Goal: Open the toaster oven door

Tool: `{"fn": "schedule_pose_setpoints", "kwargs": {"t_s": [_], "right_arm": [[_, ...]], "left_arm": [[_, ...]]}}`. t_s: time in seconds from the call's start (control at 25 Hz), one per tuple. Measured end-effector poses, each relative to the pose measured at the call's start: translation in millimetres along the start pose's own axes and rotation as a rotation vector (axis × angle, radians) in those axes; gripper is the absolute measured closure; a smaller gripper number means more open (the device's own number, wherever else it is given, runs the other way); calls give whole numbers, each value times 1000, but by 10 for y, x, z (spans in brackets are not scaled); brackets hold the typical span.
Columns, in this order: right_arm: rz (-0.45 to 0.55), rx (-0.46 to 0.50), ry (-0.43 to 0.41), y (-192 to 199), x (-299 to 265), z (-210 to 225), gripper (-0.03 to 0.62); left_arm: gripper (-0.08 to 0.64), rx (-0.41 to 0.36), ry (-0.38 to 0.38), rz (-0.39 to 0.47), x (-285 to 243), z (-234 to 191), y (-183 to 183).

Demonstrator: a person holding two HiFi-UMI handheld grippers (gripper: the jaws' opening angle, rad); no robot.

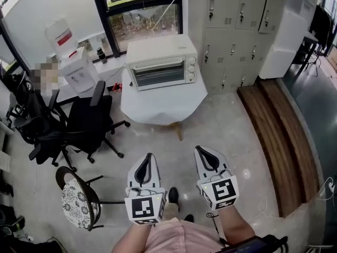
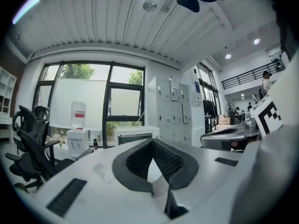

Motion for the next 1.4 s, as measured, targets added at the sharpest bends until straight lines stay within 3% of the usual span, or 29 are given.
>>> {"fn": "schedule_pose_setpoints", "kwargs": {"t_s": [0.56, 0.96, 1.4], "right_arm": [[63, 45, 53, -407, -1163, 357, 588], [48, 35, 76, -375, -1440, 560, 588], [20, -19, 33, -131, -2204, 1083, 588]], "left_arm": [[546, -19, 46, 74, -1146, -709, -368], [546, -8, 81, 28, -1600, -790, -266], [546, -23, 46, -47, -2438, -888, -151]]}}
Point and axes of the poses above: the fingertips, and each gripper's own axes: x backward along the fingers, z to its right, y out of its underside, the point moved 10 cm from there along x, backward along the fingers, and after that the axes turned 9 degrees about x, right-handed, at the moved point
